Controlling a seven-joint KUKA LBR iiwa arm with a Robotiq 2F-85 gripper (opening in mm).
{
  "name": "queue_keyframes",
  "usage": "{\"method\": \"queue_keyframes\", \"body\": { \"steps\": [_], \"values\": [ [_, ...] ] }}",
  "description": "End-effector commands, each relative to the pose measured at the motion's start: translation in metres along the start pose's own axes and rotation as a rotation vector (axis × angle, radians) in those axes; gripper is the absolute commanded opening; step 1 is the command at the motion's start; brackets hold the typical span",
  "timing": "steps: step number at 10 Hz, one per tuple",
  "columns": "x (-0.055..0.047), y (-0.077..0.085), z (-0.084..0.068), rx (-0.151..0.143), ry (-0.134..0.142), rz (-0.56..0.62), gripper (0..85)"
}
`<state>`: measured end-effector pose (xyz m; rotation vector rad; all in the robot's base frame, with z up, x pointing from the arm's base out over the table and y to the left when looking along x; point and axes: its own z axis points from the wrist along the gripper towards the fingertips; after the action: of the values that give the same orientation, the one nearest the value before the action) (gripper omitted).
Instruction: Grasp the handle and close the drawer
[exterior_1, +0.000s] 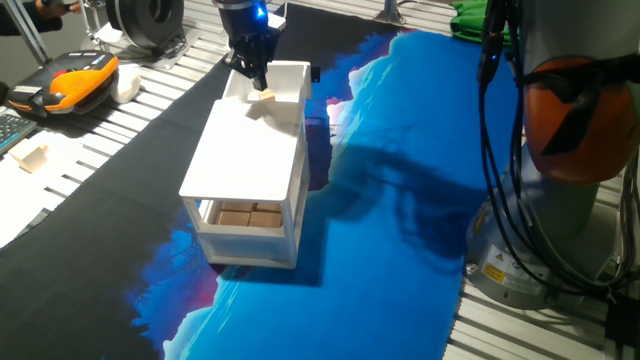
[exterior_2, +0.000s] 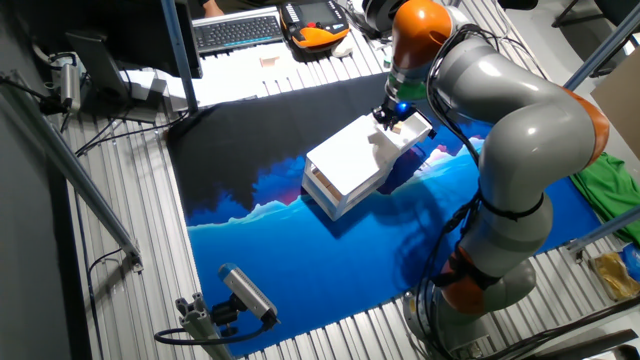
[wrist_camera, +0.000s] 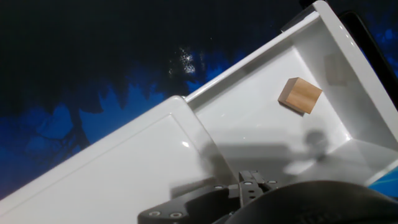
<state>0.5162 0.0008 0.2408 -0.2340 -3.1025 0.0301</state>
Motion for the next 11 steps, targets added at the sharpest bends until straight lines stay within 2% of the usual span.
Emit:
{"method": "queue_keyframes", "body": {
  "steps": [1,5,11],
  "values": [
    [0.000,0.000,0.000,0.000,0.000,0.000,0.0],
    [-0.002,-0.002,-0.002,-0.001,-0.014,-0.028,0.0],
    [-0.016,-0.025,-0.007,-0.015,-0.026,-0.127,0.0]
  ]
}}
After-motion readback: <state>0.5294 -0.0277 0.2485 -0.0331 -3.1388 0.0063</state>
